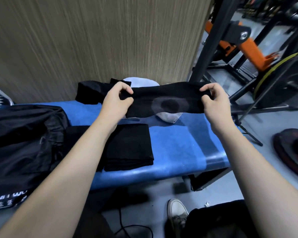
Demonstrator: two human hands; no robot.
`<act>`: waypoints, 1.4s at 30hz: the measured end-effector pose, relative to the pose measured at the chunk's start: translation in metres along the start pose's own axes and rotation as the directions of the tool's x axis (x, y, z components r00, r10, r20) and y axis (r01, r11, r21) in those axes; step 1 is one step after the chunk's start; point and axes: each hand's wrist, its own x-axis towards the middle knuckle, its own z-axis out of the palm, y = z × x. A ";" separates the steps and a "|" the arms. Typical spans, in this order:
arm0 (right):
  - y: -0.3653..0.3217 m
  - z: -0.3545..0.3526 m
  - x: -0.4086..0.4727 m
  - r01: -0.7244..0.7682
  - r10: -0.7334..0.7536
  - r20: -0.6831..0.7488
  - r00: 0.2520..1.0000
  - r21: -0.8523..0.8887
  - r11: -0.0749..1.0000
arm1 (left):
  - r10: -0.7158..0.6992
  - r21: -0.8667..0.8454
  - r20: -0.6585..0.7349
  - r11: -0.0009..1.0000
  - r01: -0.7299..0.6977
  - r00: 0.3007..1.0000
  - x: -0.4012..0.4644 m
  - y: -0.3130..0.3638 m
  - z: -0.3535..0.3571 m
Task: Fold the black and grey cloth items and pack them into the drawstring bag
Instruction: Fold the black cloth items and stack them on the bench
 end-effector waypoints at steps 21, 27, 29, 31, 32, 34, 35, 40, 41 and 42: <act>0.013 -0.049 -0.021 -0.093 0.099 0.270 0.958 -0.035 0.995 | -0.118 0.136 0.513 0.989 0.055 0.850 -0.034 0.011 0.092; 0.000 -0.010 -0.040 0.047 0.004 0.505 0.863 -0.089 0.995 | -0.122 0.011 0.501 0.991 0.135 0.857 -0.038 0.014 0.093; -0.003 -0.002 -0.045 -0.006 0.045 0.573 0.818 -0.069 0.998 | -0.166 -0.076 0.511 0.968 0.237 0.843 -0.039 0.017 0.093; -0.006 -0.001 -0.049 -0.107 0.090 0.618 0.781 -0.009 0.994 | -0.178 -0.108 0.510 0.957 0.268 0.841 -0.040 0.018 0.092; -0.007 -0.002 -0.049 -0.158 0.102 0.628 0.772 0.033 0.987 | -0.173 -0.076 0.503 0.967 0.243 0.847 -0.041 0.017 0.092; -0.010 -0.007 -0.048 -0.250 0.105 0.616 0.781 0.155 0.956 | -0.144 0.000 0.479 0.986 0.164 0.866 -0.042 0.016 0.090; -0.010 -0.009 -0.047 -0.270 0.102 0.584 0.805 0.209 0.940 | -0.132 0.006 0.471 0.989 0.147 0.872 -0.042 0.015 0.090; 0.003 -0.021 -0.030 -0.183 0.160 0.326 0.932 0.044 0.982 | -0.087 -0.211 0.456 0.956 0.202 0.886 -0.043 0.030 0.071; 0.003 -0.022 -0.029 -0.242 0.209 0.369 0.906 0.044 0.969 | -0.069 -0.265 0.457 0.941 0.210 0.887 -0.043 0.033 0.065; 0.002 -0.021 -0.027 -0.318 0.258 0.431 0.864 0.071 0.945 | -0.050 -0.309 0.459 0.927 0.212 0.887 -0.043 0.035 0.058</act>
